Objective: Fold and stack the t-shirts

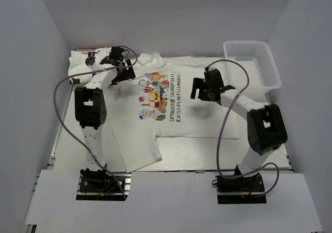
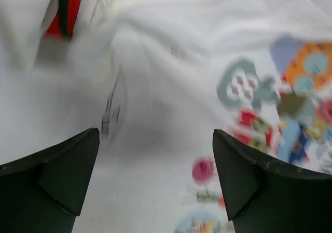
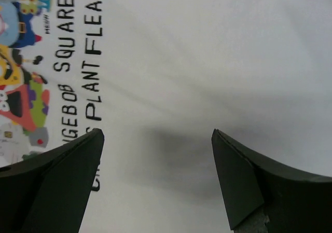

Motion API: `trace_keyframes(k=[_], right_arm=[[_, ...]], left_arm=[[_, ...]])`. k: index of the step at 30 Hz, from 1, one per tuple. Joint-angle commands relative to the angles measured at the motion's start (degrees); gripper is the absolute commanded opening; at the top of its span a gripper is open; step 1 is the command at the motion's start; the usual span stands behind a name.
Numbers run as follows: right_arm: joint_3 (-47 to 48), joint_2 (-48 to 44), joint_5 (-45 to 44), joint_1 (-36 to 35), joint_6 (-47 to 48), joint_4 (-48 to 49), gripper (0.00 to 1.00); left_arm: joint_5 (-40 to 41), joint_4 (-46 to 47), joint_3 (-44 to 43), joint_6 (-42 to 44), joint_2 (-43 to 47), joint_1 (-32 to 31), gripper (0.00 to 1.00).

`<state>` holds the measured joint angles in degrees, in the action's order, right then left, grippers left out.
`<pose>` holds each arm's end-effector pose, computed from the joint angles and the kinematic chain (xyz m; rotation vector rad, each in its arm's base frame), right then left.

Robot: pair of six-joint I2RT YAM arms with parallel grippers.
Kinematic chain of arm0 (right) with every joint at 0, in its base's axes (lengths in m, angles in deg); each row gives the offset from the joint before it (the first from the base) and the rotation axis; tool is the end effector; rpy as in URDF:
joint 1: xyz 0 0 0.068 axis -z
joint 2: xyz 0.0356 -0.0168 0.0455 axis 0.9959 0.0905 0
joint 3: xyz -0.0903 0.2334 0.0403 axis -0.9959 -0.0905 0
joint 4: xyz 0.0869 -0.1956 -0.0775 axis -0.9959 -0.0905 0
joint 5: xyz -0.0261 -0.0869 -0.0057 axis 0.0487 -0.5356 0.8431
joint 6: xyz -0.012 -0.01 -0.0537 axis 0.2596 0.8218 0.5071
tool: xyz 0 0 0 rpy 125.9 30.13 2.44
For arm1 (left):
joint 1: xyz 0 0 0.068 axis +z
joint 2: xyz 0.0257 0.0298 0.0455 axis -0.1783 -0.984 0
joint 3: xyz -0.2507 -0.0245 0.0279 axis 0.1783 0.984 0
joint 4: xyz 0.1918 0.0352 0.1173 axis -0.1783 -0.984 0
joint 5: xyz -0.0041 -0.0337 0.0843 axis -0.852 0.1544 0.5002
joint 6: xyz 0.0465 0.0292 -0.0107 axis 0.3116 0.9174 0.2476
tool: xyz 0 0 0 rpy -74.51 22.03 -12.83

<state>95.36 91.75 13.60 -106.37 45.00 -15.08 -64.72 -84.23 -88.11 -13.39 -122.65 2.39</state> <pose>0.3321 0.1271 0.2101 0.0469 2.3473 0.2530 0.4457 -0.0557 0.1997 -0.3642 2.5524 0.0050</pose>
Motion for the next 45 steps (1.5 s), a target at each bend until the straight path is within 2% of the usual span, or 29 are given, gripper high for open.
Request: trace_keyframes(k=[1,2,3,5,6,7,9,12,17,24,28,36,45], right_arm=[[-9.0,-10.8,0.7,-0.1,-1.6,3.1,0.90],[-11.0,-16.6,0.7,0.0,-3.3,3.8,0.90],[-16.7,-18.5,0.7,0.1,-4.0,6.6,0.90],[-20.0,-25.4,0.5,0.2,-6.3,8.3,0.90],[-23.4,-26.7,-0.6,0.2,-6.9,8.6,0.90],[-24.1,-28.8,-0.9,0.2,-7.5,8.4,0.90],[-26.1,-31.9,-2.3,0.1,-8.4,7.5,0.90],[-27.0,-33.0,-4.4,0.4,-10.1,6.2,0.90],[-27.2,-33.4,-3.6,0.4,-10.5,5.3,0.90],[-26.9,-31.9,-6.9,0.4,-10.2,4.3,0.90],[-27.7,-31.6,-8.7,0.5,-10.9,3.9,0.90],[-30.1,-33.3,-12.0,1.2,-13.9,1.4,0.90],[-33.1,-41.6,-15.8,2.8,-15.2,-3.0,0.90]], left_arm=[[-4.4,0.6,12.0,-5.7,20.9,-0.9,1.00],[-5.2,1.5,16.5,-7.4,25.0,-0.9,1.00],[-6.5,2.4,26.1,-9.1,33.2,-0.9,1.00],[-13.0,6.9,36.0,-14.6,41.1,-0.9,1.00],[-16.1,8.8,44.8,-15.2,44.8,-0.9,1.00],[-21.2,10.6,48.3,-15.2,51.5,-1.4,1.00],[-25.5,9.2,56.8,-17.2,56.9,-1.4,1.00],[-27.3,2.4,65.2,-17.2,65.6,-2.0,1.00],[-25.8,-13.1,69.7,-14.4,69.8,-3.6,1.00],[-29.2,-14.4,79.0,-15.0,67.0,-6.3,1.00],[-29.8,-11.7,81.0,-15.7,64.2,-8.7,0.97],[-28.1,-10.4,82.0,-19.3,62.9,-12.3,0.82],[-27.5,-7.8,84.7,-23.0,62.9,-16.2,0.58]])
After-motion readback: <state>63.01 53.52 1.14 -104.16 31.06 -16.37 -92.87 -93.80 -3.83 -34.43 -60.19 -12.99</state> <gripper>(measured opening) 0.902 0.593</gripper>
